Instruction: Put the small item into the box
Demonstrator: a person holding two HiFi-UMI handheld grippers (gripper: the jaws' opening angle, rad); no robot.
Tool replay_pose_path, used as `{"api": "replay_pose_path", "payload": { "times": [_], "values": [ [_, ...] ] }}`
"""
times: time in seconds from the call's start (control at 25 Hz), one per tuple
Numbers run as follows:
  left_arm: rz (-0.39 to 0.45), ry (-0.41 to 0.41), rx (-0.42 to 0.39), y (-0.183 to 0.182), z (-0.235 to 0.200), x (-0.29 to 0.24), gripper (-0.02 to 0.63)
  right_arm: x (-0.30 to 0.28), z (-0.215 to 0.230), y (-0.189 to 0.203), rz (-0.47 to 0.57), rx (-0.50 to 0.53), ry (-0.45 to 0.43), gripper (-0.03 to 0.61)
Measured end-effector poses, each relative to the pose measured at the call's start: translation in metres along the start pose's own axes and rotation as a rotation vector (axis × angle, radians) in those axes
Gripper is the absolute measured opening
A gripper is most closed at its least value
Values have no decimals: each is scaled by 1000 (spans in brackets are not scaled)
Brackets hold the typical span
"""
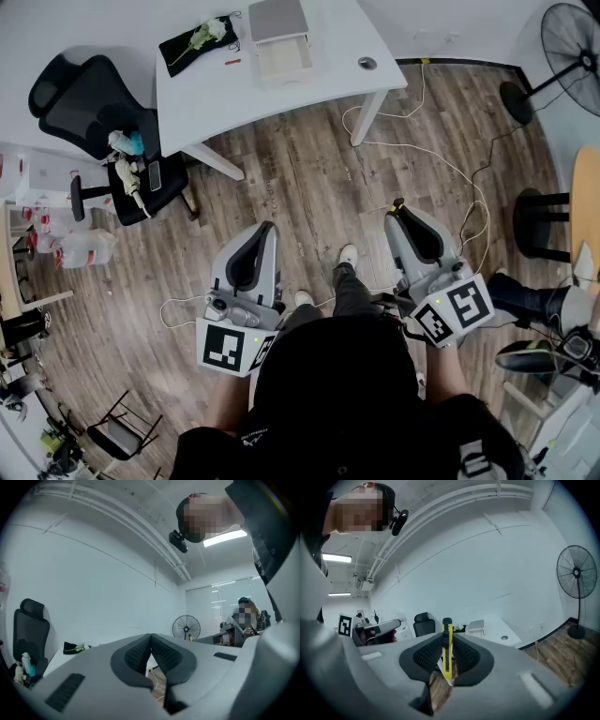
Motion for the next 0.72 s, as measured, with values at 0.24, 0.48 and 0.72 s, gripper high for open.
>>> {"api": "replay_pose_path", "payload": {
  "times": [0.24,0.48,0.72],
  "values": [
    [-91,8,-17,31,-12,108,5,25,-91,54,1,-7,60,67],
    [-52,-19,-27,33,-1,166,5,47,-147,62,26,31,5,67],
    [12,-34,-10,18,32,165,5,58,-148,51,47,70,-74,67]
  ]
}}
Point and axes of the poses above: the fingertips, and each gripper's own axes: x backward along the fingers, z to its right, y out of its underside, the point moved 9 cm from there along x, backward along the fingers, and after that the axes turned 2 degrees about -y, right-handed, at the moved point
